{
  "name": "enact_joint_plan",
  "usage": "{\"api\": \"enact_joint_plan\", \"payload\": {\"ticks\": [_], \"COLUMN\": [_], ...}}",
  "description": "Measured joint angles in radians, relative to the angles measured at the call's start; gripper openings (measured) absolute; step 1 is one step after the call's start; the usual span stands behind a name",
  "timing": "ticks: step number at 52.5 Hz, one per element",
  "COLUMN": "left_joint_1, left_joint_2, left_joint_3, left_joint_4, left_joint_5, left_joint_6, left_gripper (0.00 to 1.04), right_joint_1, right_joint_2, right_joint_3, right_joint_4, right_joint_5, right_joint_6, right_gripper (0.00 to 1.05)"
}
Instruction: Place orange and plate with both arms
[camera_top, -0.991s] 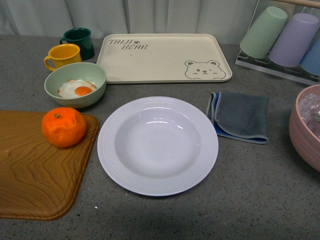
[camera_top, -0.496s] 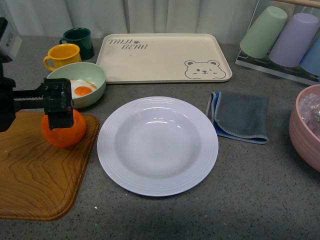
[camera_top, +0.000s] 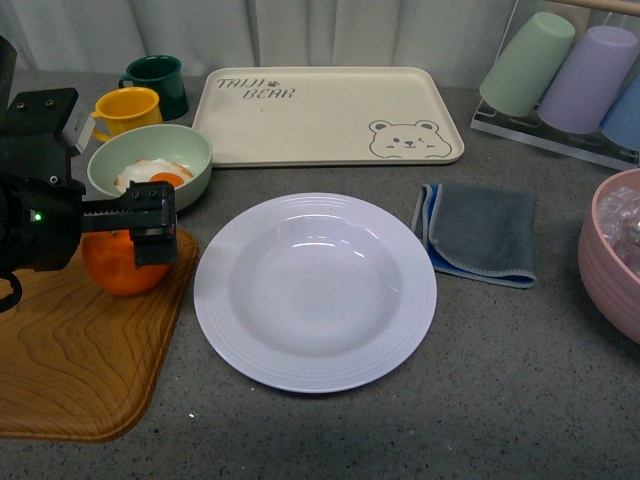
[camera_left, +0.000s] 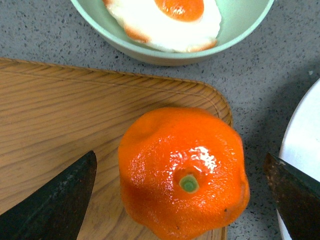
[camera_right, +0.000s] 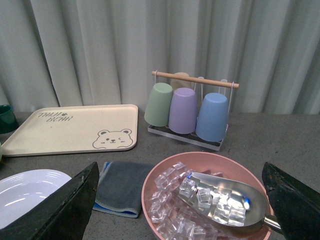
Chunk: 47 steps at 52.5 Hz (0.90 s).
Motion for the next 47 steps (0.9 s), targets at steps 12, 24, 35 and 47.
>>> {"api": "enact_joint_plan", "payload": {"ticks": [12,24,35,47], "left_joint_1": [0.005,0.012,-0.043,-0.214], "left_joint_2": [0.027,0.002,-0.143,-0.135], "left_joint_3": [0.000,-0.011,-0.029,-0.006], "left_joint_4": [-0.005,0.005,0.003,0.000], "left_joint_5": [0.000,0.002,-0.002,-0.032], "left_joint_6": [-0.002,-0.004,-0.003,-0.003], "left_gripper": [0.79,0.56,0.56,0.55], "right_joint_1": [0.000,0.000,0.000,0.000], "right_joint_2": [0.000,0.000,0.000,0.000], "right_joint_3": [0.000,0.000,0.000,0.000], "right_joint_4": [0.000,0.000,0.000,0.000], "right_joint_5": [0.000,0.000,0.000,0.000], "right_joint_6": [0.000,0.000,0.000,0.000], "right_gripper": [0.95,0.95,0.95,0.95]}}
